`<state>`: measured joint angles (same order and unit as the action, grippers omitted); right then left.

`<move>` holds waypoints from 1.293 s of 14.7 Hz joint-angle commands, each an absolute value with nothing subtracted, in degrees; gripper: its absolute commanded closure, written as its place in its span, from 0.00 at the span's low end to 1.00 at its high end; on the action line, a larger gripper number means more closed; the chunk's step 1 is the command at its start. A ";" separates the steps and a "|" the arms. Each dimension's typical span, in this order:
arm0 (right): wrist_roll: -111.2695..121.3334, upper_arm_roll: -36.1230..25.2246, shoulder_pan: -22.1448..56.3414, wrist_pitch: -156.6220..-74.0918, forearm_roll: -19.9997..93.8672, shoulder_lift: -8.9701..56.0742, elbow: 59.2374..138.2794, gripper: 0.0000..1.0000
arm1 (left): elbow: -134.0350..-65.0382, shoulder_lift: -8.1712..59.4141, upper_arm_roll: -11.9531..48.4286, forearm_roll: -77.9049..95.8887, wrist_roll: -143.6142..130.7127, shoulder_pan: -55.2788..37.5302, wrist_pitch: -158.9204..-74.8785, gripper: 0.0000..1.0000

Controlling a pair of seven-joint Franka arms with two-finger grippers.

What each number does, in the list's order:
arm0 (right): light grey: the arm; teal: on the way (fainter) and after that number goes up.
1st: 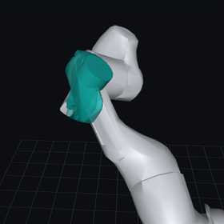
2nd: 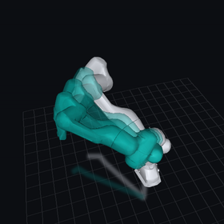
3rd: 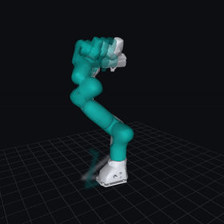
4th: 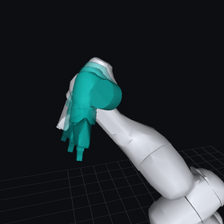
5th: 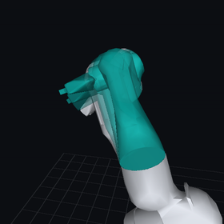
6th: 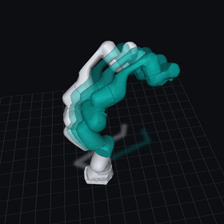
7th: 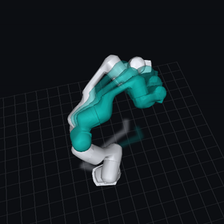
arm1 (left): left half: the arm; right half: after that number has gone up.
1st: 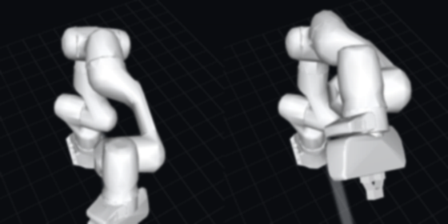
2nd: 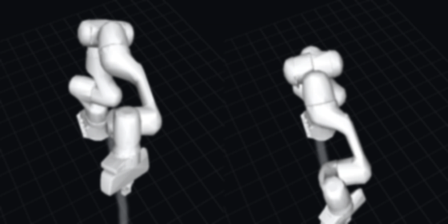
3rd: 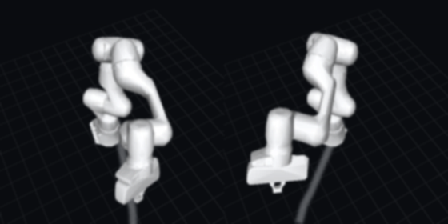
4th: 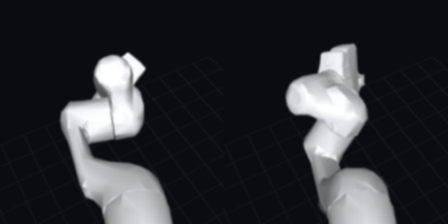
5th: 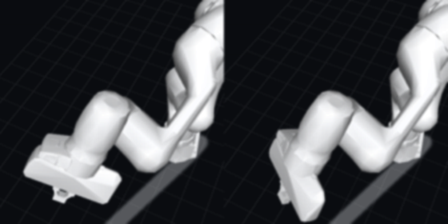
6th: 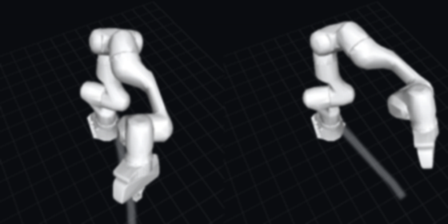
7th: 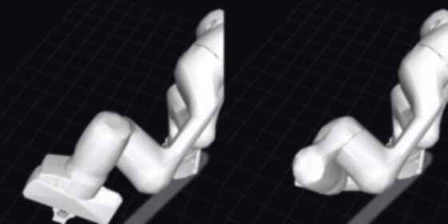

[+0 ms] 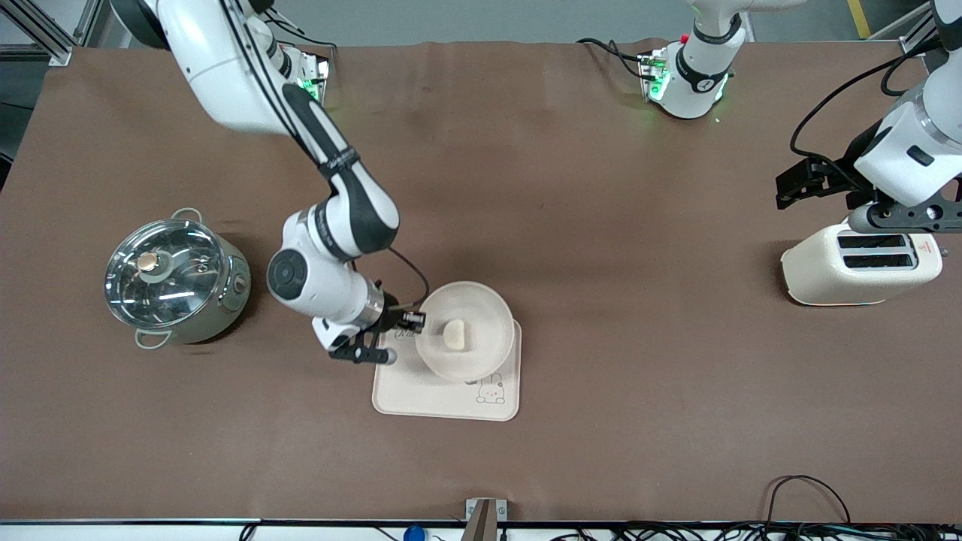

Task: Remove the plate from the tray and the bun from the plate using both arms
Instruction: 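Lift the plate with bun off the tray and set it beside, then release the plate and retract the right arm while the left gripper reaches the bun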

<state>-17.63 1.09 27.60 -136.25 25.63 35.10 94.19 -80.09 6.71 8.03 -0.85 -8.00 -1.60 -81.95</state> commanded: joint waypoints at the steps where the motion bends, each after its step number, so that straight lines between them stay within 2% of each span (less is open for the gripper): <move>1: -16.70 1.49 30.23 -143.33 26.72 24.72 111.14 1.00 | -79.45 7.12 8.09 0.09 -7.91 -1.32 -81.56 0.00; 6: -15.74 1.67 33.83 -152.03 26.72 17.68 127.41 1.00 | -79.89 7.29 8.17 0.09 -8.00 -2.20 -81.48 0.00; 11: -14.94 1.58 34.45 -155.64 26.72 17.58 130.25 0.98 | -80.59 7.47 8.26 0.09 -8.17 -3.43 -81.65 0.00; 12: -15.29 1.58 34.45 -155.74 26.98 17.75 130.25 0.85 | -80.51 8.43 8.26 0.17 -8.26 -4.21 -81.82 0.00; 13: -15.38 1.58 34.45 -155.66 28.64 17.84 130.25 0.58 | -80.51 9.13 8.26 0.18 -8.70 -5.09 -82.17 0.00; 15: -15.47 1.58 35.06 -155.74 30.58 18.02 130.17 0.32 | -80.59 10.28 8.35 0.09 -10.63 -5.53 -83.23 0.00; 16: -15.64 1.58 35.42 -155.74 31.02 18.10 130.08 0.12 | -80.51 11.50 8.26 0.17 -10.98 -6.84 -83.93 0.00; 17: -15.73 1.58 35.33 -155.66 31.11 18.02 129.90 0.00 | -80.51 12.30 8.26 0.18 -12.12 -8.16 -84.37 0.00; 19: -15.73 1.32 34.72 -155.39 31.11 17.93 128.94 0.00 | -80.51 14.49 8.26 0.18 -15.71 -10.79 -84.90 0.00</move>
<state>-16.15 1.66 34.65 -155.06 29.35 19.71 128.24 -81.04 12.49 8.29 -0.57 -12.64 -8.41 -84.17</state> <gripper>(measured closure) 0.330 0.000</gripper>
